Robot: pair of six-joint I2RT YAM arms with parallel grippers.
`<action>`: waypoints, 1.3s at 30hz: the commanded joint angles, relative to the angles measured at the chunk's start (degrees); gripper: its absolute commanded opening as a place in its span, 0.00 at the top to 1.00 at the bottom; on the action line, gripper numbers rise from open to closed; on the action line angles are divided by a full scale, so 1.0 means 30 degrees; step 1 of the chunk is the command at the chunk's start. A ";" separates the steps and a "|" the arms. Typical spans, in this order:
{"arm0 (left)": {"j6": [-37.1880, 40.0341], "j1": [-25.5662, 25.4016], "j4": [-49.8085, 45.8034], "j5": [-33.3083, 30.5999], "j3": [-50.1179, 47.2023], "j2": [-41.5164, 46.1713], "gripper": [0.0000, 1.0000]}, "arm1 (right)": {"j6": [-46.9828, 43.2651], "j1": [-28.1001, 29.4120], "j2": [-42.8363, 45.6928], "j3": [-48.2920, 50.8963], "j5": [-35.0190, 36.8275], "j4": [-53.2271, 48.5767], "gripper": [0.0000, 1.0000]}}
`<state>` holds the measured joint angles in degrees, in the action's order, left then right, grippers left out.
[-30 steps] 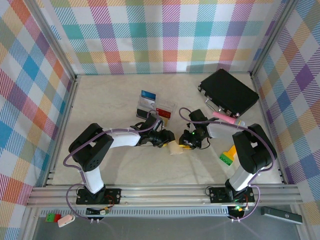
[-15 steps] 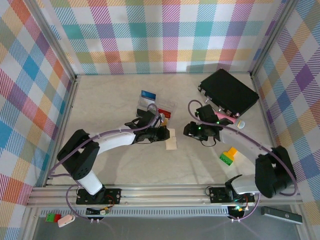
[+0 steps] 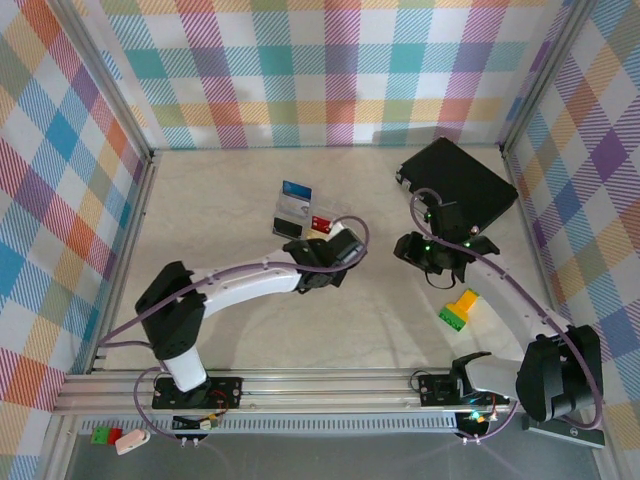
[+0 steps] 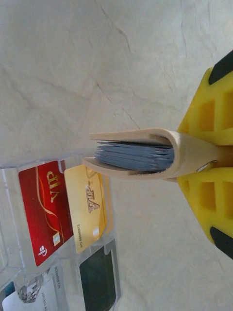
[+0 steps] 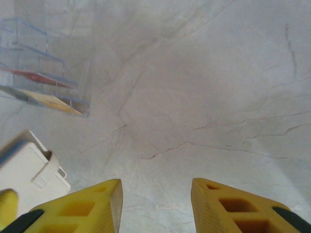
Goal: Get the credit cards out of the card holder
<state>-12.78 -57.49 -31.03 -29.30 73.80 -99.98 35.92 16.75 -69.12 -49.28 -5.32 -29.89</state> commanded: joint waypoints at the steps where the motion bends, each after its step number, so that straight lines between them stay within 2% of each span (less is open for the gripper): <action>1: 0.0900 -0.0872 -0.1267 -0.3360 0.0962 -0.1621 0.94 | -0.0141 -0.0587 0.0583 0.0045 0.0016 -0.0207 0.58; 4: 0.0679 -0.1491 -0.1212 -0.3741 0.1431 -0.2761 0.90 | 0.0180 -0.1176 0.0746 0.0459 0.0159 -0.0091 0.58; 5: 0.0466 -0.1616 -0.1067 -0.3230 0.1416 -0.2944 0.87 | 0.0198 -0.1326 0.0772 0.0566 0.0260 -0.0088 0.58; 9: -0.0715 -0.1694 0.0739 0.1078 0.0388 -0.2526 0.70 | 0.0067 -0.1424 0.0628 0.0626 0.0687 -0.0232 0.58; 11: -0.1650 -0.1694 0.1660 0.2591 -0.0362 -0.1955 0.62 | -0.0118 -0.1422 0.0460 0.0605 0.0673 -0.0203 0.58; 16: -0.3839 -0.1524 0.2571 0.4506 -0.1403 -0.0332 0.41 | -0.0398 -0.1417 -0.0107 0.0235 -0.0087 -0.0375 0.57; 24: -0.8932 0.0289 0.1017 0.6787 -0.2981 0.3357 0.19 | -0.0234 0.0059 -0.2052 -0.1095 -0.2266 -0.1503 0.49; 25: -0.9391 0.0543 0.0926 0.6895 -0.3356 0.3960 0.12 | -0.0121 0.0394 -0.2426 -0.1290 -0.2341 -0.1666 0.49; 30: -1.0687 0.1285 0.1455 0.6390 -0.5659 0.6399 0.04 | 0.0058 0.2777 -0.3704 -0.1753 -0.1881 -0.1010 0.45; 34: -1.1165 0.2046 0.3148 0.5716 -0.8159 0.7946 0.00 | -0.0261 0.4700 -0.4938 -0.1698 -0.0886 0.0553 0.42; 39: -1.2325 0.3328 0.3030 0.5647 -0.9721 0.9902 0.00 | 0.0259 0.5733 -0.6886 -0.3273 0.1383 -0.0501 0.38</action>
<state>-46.39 -49.34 -22.76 -11.18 45.76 -73.91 35.57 33.23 -87.83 -55.83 -6.28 -30.41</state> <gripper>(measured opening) 0.997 0.614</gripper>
